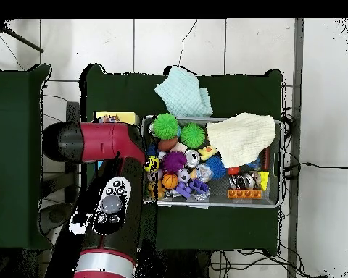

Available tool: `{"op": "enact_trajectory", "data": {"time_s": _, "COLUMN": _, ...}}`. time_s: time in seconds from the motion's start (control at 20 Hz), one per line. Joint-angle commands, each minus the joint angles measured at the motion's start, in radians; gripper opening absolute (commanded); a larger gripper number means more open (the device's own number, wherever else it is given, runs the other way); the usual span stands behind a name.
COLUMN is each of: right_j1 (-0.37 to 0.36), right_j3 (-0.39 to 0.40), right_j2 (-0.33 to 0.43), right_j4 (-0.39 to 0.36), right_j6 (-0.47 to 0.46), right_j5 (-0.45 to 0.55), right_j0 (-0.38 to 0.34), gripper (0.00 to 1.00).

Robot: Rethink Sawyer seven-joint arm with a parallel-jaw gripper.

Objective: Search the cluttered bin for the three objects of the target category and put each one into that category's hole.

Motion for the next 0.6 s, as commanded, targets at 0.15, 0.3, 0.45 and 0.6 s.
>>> {"op": "enact_trajectory", "data": {"time_s": 0.15, "right_j1": 0.058, "right_j3": -0.001, "right_j2": 0.047, "right_j4": 0.007, "right_j6": 0.158, "right_j5": 0.039, "right_j0": -0.042, "gripper": 0.00}}
{"op": "enact_trajectory", "data": {"time_s": 0.3, "right_j1": 0.065, "right_j3": 0.021, "right_j2": 0.053, "right_j4": -0.001, "right_j6": 0.146, "right_j5": 0.007, "right_j0": -0.048, "gripper": 0.00}}
{"op": "enact_trajectory", "data": {"time_s": 0.45, "right_j1": 0.076, "right_j3": 0.032, "right_j2": 0.052, "right_j4": -0.010, "right_j6": 0.139, "right_j5": -0.004, "right_j0": -0.051, "gripper": 0.00}}
{"op": "enact_trajectory", "data": {"time_s": 0.6, "right_j1": 0.088, "right_j3": 0.053, "right_j2": 0.062, "right_j4": -0.012, "right_j6": 0.130, "right_j5": -0.024, "right_j0": -0.061, "gripper": 0.00}}
